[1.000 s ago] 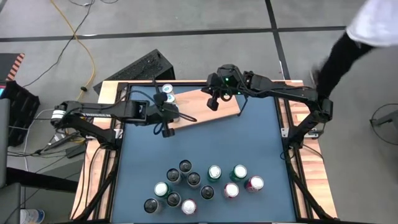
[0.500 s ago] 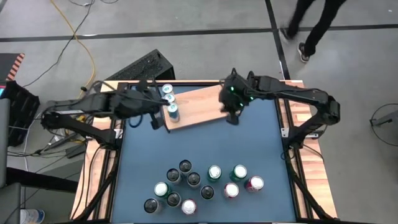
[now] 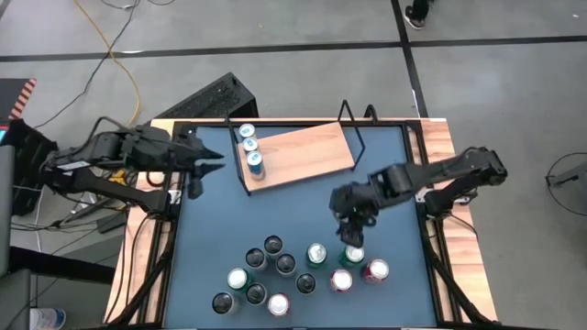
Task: Place canned beverage on shelf
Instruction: Put the top right green soda can on the shelf
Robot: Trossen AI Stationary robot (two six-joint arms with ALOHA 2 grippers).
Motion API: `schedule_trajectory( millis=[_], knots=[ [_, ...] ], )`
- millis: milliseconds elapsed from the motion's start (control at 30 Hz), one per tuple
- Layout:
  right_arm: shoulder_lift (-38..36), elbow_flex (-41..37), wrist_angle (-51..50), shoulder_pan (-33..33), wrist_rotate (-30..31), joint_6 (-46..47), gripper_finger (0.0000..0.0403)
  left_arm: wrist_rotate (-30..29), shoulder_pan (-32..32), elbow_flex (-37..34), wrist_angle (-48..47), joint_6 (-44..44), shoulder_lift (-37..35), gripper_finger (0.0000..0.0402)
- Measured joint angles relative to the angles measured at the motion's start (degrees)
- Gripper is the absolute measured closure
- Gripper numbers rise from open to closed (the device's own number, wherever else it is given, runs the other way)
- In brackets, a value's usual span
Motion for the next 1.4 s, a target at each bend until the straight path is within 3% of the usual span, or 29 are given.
schedule_trajectory(
  millis=[167, 500, 700, 1100, 1400],
  knots=[
    [-0.06, -0.03, -3.92, 5.27, 5.94, 10.86, 0.013, 1.55, 0.0, -0.04, -4.07, -3.52, -1.24, 0.0263],
    [-0.03, -2.39, -5.32, 9.78, 7.24, 20.32, 0.0127, 2.35, 0.0, -0.56, -8.25, -7.13, -1.14, 0.0216],
    [0.03, -3.0, -5.85, 10.25, 7.3, 20.44, 0.0126, 2.58, 0.0, -0.63, -9.66, -7.29, -1.12, 0.0209],
    [10.08, -2.58, -2.33, 12.05, 2.09, 19.88, 0.0126, 2.54, 0.02, -0.63, -11.16, -6.42, -1.14, 0.0209],
    [10.77, -2.34, -3.57, 11.72, 1.98, 20.2, 0.0114, 2.54, 0.02, -0.63, -11.14, -6.45, -1.14, 0.0209]
  ],
)
